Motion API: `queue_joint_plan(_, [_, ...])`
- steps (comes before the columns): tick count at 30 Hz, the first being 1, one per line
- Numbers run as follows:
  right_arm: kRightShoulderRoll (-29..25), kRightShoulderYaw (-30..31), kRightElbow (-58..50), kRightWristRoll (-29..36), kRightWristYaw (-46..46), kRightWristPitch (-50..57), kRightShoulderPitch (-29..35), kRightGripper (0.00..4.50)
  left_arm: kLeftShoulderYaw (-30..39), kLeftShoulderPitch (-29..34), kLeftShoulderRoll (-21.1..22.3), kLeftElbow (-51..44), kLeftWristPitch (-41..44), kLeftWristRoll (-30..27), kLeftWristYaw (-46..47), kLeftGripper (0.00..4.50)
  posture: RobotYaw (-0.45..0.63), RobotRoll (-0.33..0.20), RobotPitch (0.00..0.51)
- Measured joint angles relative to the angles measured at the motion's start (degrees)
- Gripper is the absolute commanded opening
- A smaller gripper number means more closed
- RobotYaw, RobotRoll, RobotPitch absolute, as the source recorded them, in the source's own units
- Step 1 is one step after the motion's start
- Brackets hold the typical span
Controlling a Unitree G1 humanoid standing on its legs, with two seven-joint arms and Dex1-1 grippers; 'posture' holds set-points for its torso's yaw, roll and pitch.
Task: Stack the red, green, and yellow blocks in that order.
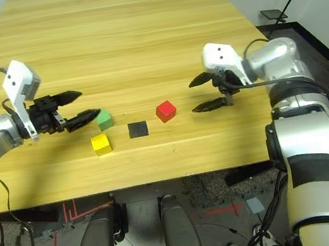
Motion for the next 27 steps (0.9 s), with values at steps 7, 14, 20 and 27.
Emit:
queue_joint_plan(7, [4.8, 2.8, 1.8, -4.9, -0.4, -4.7, -3.2, 4.50, -6.2, 2.6, 5.3, -3.6, 0.4, 3.3, -2.5, 4.48, 0.42, -0.184, 0.137])
queue_joint_plan(14, [7.9, 3.5, 2.9, -9.1, -3.6, -6.4, -4.8, 4.50, -5.0, 5.8, 5.7, -7.9, 2.1, 3.4, -0.9, 4.48, 0.48, -0.184, 0.148])
queue_joint_plan(20, [9.4, 3.7, 3.7, -11.8, -5.9, -7.7, -4.9, 4.50, -2.8, 7.3, 5.7, -10.9, 4.2, 2.4, 0.9, 4.48, 0.51, -0.182, 0.156])
queue_joint_plan(27, [11.0, 5.1, 3.8, -15.6, -9.6, -9.7, -4.9, 4.13, -1.5, 8.6, 4.9, -12.9, 6.3, 2.0, 3.1, 4.50, 0.54, -0.186, 0.170])
